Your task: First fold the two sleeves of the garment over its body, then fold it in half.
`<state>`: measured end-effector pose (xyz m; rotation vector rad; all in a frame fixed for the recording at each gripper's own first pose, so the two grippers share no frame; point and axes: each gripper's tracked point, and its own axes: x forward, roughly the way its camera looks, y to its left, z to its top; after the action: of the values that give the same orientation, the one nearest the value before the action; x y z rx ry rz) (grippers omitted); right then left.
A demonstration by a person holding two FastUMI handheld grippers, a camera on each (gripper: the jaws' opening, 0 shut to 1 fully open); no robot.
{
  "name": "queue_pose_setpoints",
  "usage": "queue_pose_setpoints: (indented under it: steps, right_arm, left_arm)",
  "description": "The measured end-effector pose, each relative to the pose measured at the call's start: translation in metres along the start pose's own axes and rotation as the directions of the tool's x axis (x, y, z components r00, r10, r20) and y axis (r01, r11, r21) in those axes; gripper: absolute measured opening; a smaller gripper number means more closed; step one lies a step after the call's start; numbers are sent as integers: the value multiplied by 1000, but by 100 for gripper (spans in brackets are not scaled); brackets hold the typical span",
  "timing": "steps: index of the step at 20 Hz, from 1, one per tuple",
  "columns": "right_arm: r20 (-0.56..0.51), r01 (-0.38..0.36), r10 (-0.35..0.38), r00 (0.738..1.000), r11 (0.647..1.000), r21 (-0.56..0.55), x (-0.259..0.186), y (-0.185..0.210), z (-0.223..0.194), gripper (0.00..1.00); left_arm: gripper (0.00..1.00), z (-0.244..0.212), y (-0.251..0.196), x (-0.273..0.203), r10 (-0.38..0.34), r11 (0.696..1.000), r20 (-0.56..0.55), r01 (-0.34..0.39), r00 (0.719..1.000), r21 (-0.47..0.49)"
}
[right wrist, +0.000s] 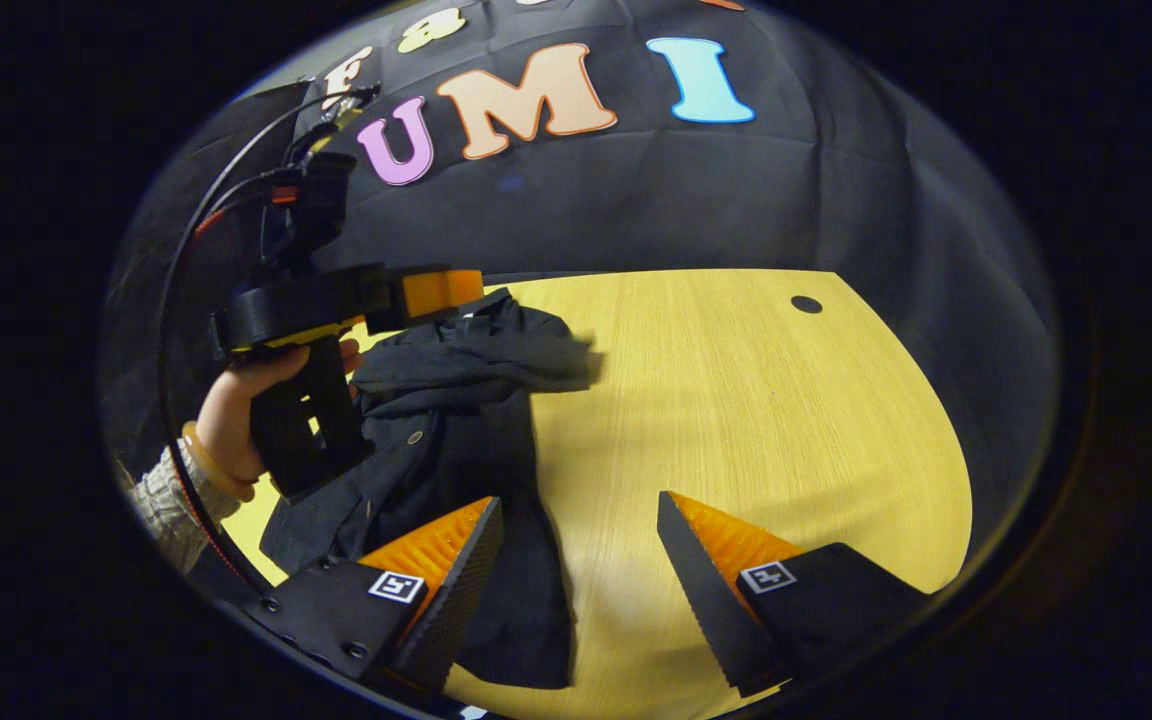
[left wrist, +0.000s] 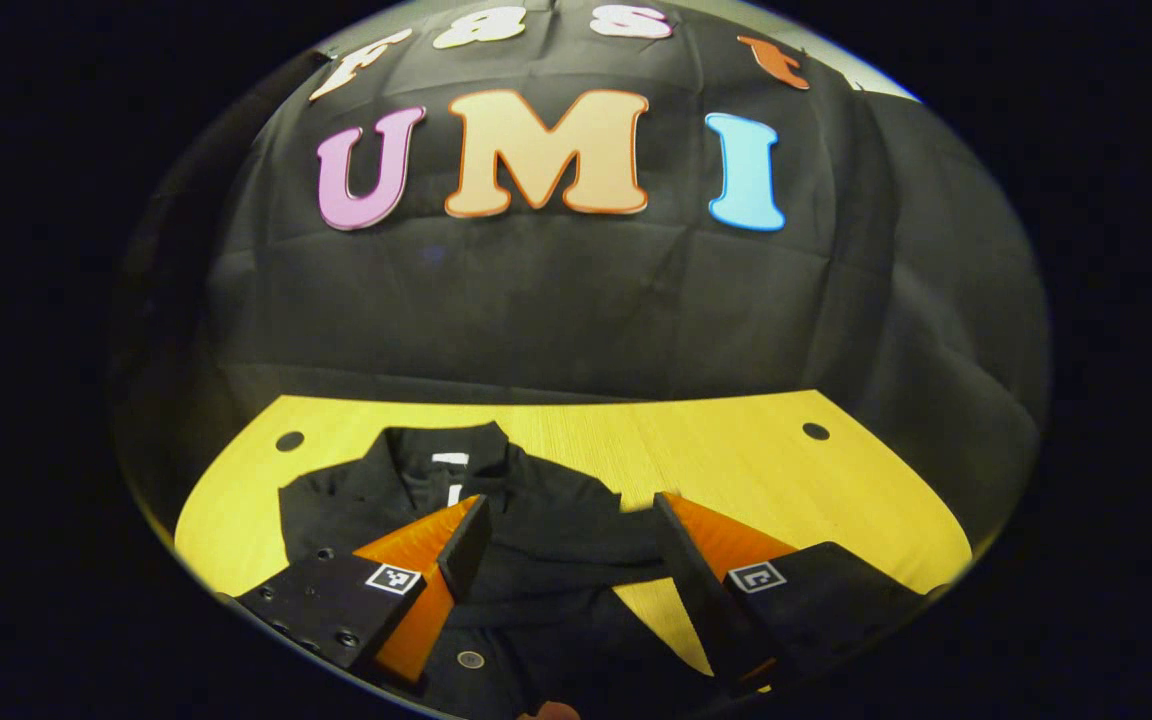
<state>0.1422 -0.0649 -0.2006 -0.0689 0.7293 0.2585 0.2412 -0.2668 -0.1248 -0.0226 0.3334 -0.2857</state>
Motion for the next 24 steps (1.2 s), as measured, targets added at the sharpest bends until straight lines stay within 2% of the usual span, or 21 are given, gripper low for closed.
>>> queue_pose_setpoints:
  steps: [4,11,15,19,20,21,22,23,24]
  right_arm:
    - [-8,-21,21,1000,999,-32,-3,14,-8,99]
    - [-44,-38,35,998,996,-77,-13,37,-39,98]
    - [-75,-47,41,996,995,-87,-13,52,-60,98]
    - [-104,-53,41,994,992,-115,-16,64,-80,98]
    - [-112,-54,41,993,991,-119,-16,66,-85,98]
    - [-119,-55,41,992,991,-119,-17,68,-89,94]
    - [-125,-50,35,992,992,-120,-17,69,-95,98]
    - [-130,-42,26,991,992,-122,-17,67,-97,94]
    - [-135,-33,16,991,992,-122,-18,66,-102,98]
  left_arm:
    - [95,15,30,-34,50,999,46,-50,998,-2]
    - [95,-7,129,-111,235,972,40,-235,971,-11]
    - [95,-47,182,-160,335,942,-22,-335,942,-13]
    - [94,-95,219,-209,399,916,-103,-400,911,15]
    - [94,-106,227,-221,410,911,-119,-411,904,18]
    - [94,-116,232,-231,413,910,-138,-415,900,13]
    - [94,-129,232,-240,412,909,-162,-416,897,8]
    - [94,-143,232,-248,414,908,-188,-420,891,11]
    - [94,-157,232,-256,417,906,-214,-424,883,15]
